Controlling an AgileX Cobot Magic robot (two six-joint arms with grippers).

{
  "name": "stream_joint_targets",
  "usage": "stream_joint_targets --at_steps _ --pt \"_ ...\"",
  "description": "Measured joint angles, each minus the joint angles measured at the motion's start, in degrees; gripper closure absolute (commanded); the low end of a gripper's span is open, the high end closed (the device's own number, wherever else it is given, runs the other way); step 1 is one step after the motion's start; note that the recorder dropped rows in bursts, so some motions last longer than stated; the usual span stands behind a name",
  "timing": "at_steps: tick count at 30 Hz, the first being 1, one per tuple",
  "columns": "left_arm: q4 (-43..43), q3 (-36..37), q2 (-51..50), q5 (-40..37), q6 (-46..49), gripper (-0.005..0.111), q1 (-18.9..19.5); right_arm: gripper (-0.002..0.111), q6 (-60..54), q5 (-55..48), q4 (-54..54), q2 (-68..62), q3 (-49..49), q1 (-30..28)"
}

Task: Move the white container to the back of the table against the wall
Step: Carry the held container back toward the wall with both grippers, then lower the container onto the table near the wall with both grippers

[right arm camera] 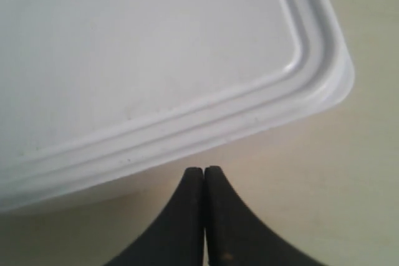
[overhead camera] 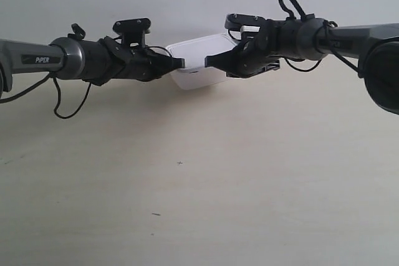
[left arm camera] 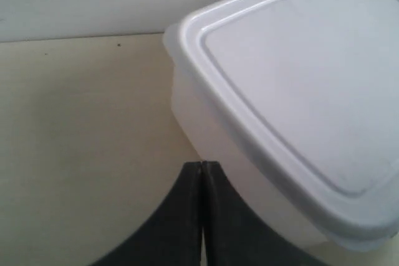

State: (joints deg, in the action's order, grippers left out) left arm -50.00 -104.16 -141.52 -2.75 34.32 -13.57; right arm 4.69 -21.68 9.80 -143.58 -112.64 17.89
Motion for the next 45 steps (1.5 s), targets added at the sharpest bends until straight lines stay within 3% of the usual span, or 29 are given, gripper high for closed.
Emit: stream_joint_targets --at_steps 10,32,38,45 --pt "0.4 -0.1 0.7 -0.3 5.4 0.107 0.3 0.108 -0.6 0.5 1.2 -0.9 0.0 0.0" --pt "0.4 -0.1 1.4 -0.1 5.8 0.107 3.7 0.108 -20.7 5.8 22.9 -1.6 -0.6 0.0" --pt "0.4 -0.1 1.4 -1.4 5.8 0.107 3.7 0.108 -21.0 0.3 23.4 -6.0 -7.5 0.2" --pt "0.4 -0.1 1.4 -1.5 5.8 0.107 3.7 0.108 -21.0 -0.8 23.5 -6.4 -8.5 0.3"
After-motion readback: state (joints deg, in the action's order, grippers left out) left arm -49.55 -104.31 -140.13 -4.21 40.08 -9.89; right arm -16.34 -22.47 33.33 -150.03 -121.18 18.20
